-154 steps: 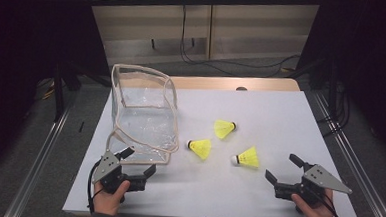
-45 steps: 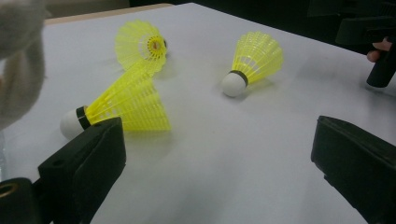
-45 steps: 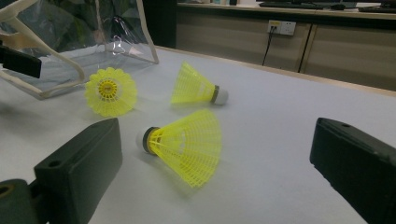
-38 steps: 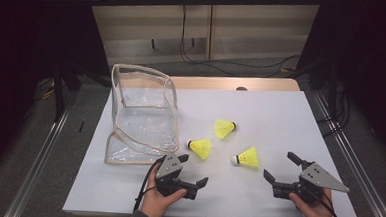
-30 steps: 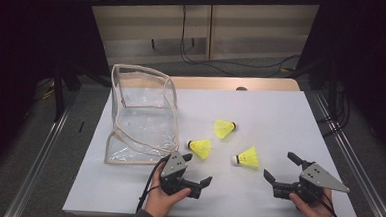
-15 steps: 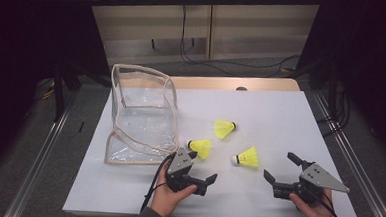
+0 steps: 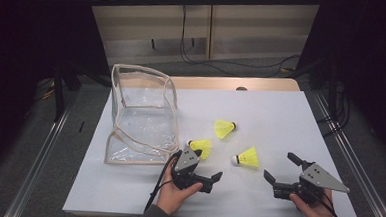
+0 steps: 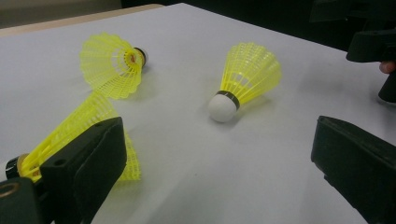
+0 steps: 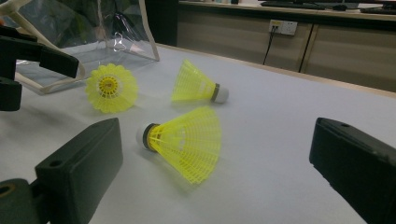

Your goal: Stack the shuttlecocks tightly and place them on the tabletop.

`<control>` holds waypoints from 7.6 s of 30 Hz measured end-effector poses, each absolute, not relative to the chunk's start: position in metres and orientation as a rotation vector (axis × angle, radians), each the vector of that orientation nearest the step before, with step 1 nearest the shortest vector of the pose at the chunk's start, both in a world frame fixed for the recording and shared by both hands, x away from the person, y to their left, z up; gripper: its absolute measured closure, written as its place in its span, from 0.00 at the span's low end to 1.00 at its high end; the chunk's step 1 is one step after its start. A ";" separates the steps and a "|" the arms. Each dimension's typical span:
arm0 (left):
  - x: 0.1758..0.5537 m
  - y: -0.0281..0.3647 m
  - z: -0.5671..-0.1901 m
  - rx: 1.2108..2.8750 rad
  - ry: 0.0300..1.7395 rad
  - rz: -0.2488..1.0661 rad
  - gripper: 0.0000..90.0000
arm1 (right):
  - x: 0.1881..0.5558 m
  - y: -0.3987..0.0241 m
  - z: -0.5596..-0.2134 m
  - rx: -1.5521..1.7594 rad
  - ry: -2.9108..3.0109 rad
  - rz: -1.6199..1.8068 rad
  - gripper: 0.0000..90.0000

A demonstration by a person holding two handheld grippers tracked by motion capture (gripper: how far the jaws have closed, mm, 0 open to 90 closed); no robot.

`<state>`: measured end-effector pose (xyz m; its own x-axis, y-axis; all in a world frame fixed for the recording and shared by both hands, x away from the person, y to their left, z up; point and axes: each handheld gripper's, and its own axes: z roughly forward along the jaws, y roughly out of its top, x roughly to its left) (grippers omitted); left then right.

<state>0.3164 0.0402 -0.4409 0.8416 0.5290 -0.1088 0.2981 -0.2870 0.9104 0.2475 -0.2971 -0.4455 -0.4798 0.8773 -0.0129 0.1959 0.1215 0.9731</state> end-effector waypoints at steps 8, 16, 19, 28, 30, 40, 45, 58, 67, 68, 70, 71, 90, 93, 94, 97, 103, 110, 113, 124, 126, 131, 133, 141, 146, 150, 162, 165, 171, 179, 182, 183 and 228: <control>0.320 0.035 -0.441 1.883 0.627 0.240 0.04 | 0.248 -0.297 -0.446 1.040 1.779 1.398 0.03; 0.324 0.030 -0.439 1.885 0.633 0.244 0.04 | 0.247 -0.297 -0.445 1.040 1.778 1.402 0.03; 0.326 0.029 -0.438 1.878 0.638 0.245 0.04 | 0.247 -0.297 -0.445 1.040 1.779 1.398 0.03; 0.331 0.025 -0.435 1.869 0.673 0.271 0.04 | 0.246 -0.296 -0.445 1.032 1.783 1.397 0.03; 0.332 0.023 -0.436 1.883 0.676 0.284 0.04 | 0.245 -0.295 -0.444 1.033 1.783 1.396 0.03; 0.335 0.015 -0.436 1.892 0.676 0.324 0.03 | 0.243 -0.297 -0.444 1.032 1.777 1.393 0.03; 0.337 0.015 -0.434 1.877 0.700 0.334 0.03 | 0.243 -0.297 -0.444 1.038 1.777 1.391 0.03; 0.341 0.011 -0.429 1.879 0.732 0.390 0.03 | 0.243 -0.297 -0.445 1.036 1.784 1.393 0.03; 0.343 0.006 -0.429 1.889 0.759 0.444 0.03 | 0.244 -0.296 -0.446 1.034 1.789 1.388 0.03; 0.343 0.005 -0.430 1.900 0.762 0.476 0.03 | 0.244 -0.296 -0.446 1.032 1.790 1.390 0.03; 0.344 0.006 -0.431 1.910 0.780 0.512 0.04 | 0.244 -0.296 -0.446 1.033 1.792 1.389 0.03; 0.344 0.006 -0.432 1.919 0.793 0.539 0.05 | 0.243 -0.296 -0.446 1.035 1.794 1.386 0.03; 0.345 0.010 -0.441 1.969 0.927 0.584 0.31 | 0.244 -0.295 -0.447 1.037 1.797 1.388 0.03; 0.345 0.011 -0.440 1.975 0.931 0.605 0.38 | 0.244 -0.295 -0.447 1.036 1.798 1.386 0.03; 0.345 0.011 -0.440 1.975 0.931 0.605 0.41 | 0.244 -0.295 -0.447 1.036 1.798 1.386 0.03; 0.344 0.012 -0.439 1.995 0.943 0.639 0.51 | 0.244 -0.295 -0.447 1.038 1.799 1.383 0.03; 0.344 0.014 -0.437 1.993 0.976 0.646 0.67 | 0.244 -0.295 -0.446 1.038 1.797 1.388 0.03; 0.343 0.017 -0.433 1.981 0.987 0.610 0.87 | 0.244 -0.295 -0.447 1.041 1.799 1.390 0.03; 0.342 0.018 -0.432 1.980 0.990 0.592 0.91 | 0.244 -0.295 -0.447 1.041 1.801 1.391 0.03; 0.339 0.018 -0.424 1.962 0.973 0.550 1.00 | 0.244 -0.294 -0.447 1.036 1.802 1.387 0.03; 0.337 0.017 -0.420 1.939 0.959 0.531 1.00 | 0.244 -0.294 -0.447 1.036 1.803 1.387 0.03; 0.337 0.014 -0.421 1.931 0.942 0.474 0.99 | 0.244 -0.294 -0.447 1.035 1.804 1.389 0.03; 0.337 0.013 -0.423 1.920 0.946 0.470 0.97 | 0.244 -0.294 -0.447 1.034 1.805 1.392 0.03; 0.339 0.006 -0.431 2.012 0.899 0.517 0.81 | 0.244 -0.294 -0.447 1.033 1.808 1.393 0.03; 0.343 0.005 -0.429 2.011 0.903 0.484 0.90 | 0.244 -0.294 -0.447 1.034 1.806 1.392 0.03; 0.348 0.004 -0.424 1.997 0.946 0.457 0.99 | 0.244 -0.294 -0.447 1.036 1.805 1.387 0.03; 0.360 -0.002 -0.413 1.939 1.010 0.467 1.00 | 0.244 -0.295 -0.447 1.032 1.806 1.393 0.03; 0.362 -0.005 -0.412 1.938 1.013 0.476 1.00 | 0.244 -0.295 -0.447 1.035 1.806 1.394 0.03; 0.371 -0.010 -0.410 1.930 1.041 0.481 1.00 | 0.244 -0.295 -0.447 1.033 1.805 1.397 0.03; 0.381 -0.013 -0.408 1.928 1.076 0.510 1.00 | 0.243 -0.295 -0.447 1.033 1.802 1.401 0.03; 0.384 -0.015 -0.407 1.934 1.083 0.519 1.00 | 0.243 -0.295 -0.447 1.032 1.801 1.399 0.03; 0.384 -0.015 -0.407 1.934 1.083 0.519 1.00 | 0.243 -0.295 -0.447 1.032 1.801 1.399 0.03; 0.418 -0.022 -0.412 1.933 1.132 0.666 1.00 | 0.243 -0.294 -0.447 1.027 1.808 1.404 0.03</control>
<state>0.4181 -0.0224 -0.4119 0.4653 0.8837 0.0500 0.4731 -0.2960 0.8298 0.2428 -0.2941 -0.4469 -0.5036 0.8638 -0.0125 0.2016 0.1316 0.9706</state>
